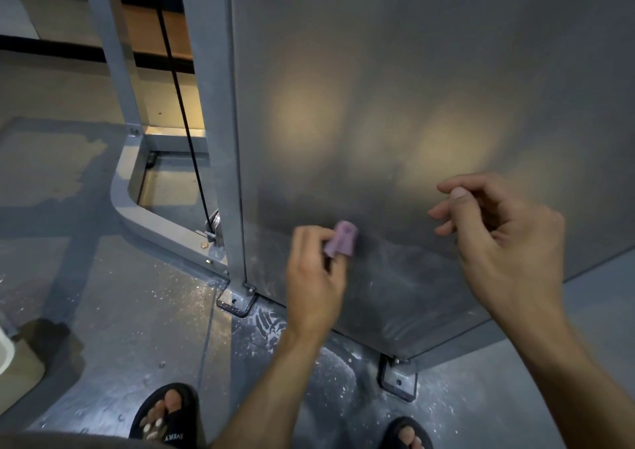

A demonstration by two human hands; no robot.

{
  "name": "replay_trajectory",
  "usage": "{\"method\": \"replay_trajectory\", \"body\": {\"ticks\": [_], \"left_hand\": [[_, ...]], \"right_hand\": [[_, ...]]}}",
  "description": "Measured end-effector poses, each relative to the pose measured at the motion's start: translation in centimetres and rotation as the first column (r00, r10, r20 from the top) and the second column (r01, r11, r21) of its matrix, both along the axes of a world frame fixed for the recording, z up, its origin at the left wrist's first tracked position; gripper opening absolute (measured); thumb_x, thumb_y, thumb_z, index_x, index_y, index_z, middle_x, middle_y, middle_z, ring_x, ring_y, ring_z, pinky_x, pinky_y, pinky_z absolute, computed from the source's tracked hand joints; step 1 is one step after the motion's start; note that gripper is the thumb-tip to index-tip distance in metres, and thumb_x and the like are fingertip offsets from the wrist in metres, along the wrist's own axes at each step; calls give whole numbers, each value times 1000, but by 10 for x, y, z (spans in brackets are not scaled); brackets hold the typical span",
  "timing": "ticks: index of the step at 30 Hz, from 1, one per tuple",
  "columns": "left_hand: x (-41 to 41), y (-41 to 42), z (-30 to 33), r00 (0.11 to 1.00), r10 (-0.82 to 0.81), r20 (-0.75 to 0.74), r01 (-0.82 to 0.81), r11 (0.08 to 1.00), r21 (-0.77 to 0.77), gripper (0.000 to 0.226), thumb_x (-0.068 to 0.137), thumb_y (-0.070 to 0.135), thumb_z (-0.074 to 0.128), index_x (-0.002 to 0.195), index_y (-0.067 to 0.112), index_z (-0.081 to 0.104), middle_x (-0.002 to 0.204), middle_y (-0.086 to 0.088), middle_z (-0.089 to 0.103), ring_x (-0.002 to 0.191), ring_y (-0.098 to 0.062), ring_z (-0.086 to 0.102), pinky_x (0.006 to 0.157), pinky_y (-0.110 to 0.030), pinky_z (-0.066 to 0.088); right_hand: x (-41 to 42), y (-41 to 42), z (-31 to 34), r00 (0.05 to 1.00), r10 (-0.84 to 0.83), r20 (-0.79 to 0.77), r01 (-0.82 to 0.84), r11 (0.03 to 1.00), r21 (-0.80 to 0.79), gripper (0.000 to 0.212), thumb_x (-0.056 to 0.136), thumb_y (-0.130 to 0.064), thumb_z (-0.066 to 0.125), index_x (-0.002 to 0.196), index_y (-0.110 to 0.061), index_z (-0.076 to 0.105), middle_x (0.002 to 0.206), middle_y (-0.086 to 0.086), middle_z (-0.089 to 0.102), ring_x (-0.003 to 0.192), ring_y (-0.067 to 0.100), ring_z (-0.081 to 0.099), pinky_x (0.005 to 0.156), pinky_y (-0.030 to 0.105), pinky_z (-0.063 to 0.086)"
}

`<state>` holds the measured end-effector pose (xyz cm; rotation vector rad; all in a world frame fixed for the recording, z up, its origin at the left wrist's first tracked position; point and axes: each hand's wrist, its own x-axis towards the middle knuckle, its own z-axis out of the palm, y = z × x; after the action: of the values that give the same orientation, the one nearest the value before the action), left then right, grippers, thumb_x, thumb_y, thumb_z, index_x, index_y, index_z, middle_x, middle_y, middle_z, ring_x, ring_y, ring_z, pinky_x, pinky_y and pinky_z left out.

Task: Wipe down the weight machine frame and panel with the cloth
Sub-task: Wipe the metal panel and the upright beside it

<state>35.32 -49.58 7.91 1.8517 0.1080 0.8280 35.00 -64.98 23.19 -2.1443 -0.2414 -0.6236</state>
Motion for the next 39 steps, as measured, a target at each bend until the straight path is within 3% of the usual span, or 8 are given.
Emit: {"method": "replay_trajectory", "body": {"ticks": [4,11,18,24,28,31,34,39], "left_hand": [[8,15,2,994,100,-35,-103,991,-84,15,97,18,71,95,10,58,101,2,52,84,-6,57,64,-15,47],[-5,-35,-6,986,-161,37,156,982,104,15,88,-3,67,94,8,59,99,5,48,82,-18,54,68,-30,49],[4,-4,9,998,62,30,-59,993,-100,14,96,15,72,94,7,62,101,-1,52,83,1,54,67,-9,42],[-10,-50,-3,978,-206,41,203,977,73,22,86,-5,66,99,12,64,103,6,51,85,-15,58,68,-30,52],[-5,-28,2,998,-51,35,52,998,-34,11,93,6,72,96,8,61,100,2,53,85,-7,56,70,-14,44],[-3,-22,3,999,47,17,-44,989,-140,13,97,10,68,93,10,55,99,-2,51,83,-9,55,65,-20,46],[-4,-41,-3,999,-37,-1,37,995,-90,13,95,1,66,96,8,55,103,-1,49,86,-7,55,65,-28,52],[-16,-72,-4,988,-156,-20,156,988,6,21,87,-10,63,96,8,56,101,5,47,84,-7,52,68,-16,42]], "right_hand": [[-3,-7,4,1000,-15,0,15,1000,11,18,102,-17,57,98,-24,73,76,-10,74,70,11,72,64,20,55],[-4,-7,7,999,-38,18,39,999,-8,19,101,-17,56,96,-24,73,76,-14,73,66,9,72,63,23,55],[-7,-9,1,998,-54,24,53,998,21,19,102,-16,56,97,-25,72,74,-13,73,64,10,71,63,24,54],[-7,-17,-1,997,-68,46,67,997,28,19,102,-14,55,99,-17,73,72,-11,72,62,10,71,60,19,53],[-5,-18,2,997,-47,56,45,998,45,18,102,-14,55,99,-16,73,71,-10,72,61,11,71,59,17,52],[-4,-23,6,996,-49,70,43,996,83,18,102,-13,55,97,-17,73,69,-8,72,60,12,71,60,16,51],[-6,-29,6,996,-54,64,48,995,91,18,102,-13,55,97,-17,73,70,-9,72,61,13,71,61,19,52],[-9,-33,6,996,-69,59,64,995,82,18,102,-13,56,97,-17,73,70,-9,71,60,12,70,60,23,54]]}}
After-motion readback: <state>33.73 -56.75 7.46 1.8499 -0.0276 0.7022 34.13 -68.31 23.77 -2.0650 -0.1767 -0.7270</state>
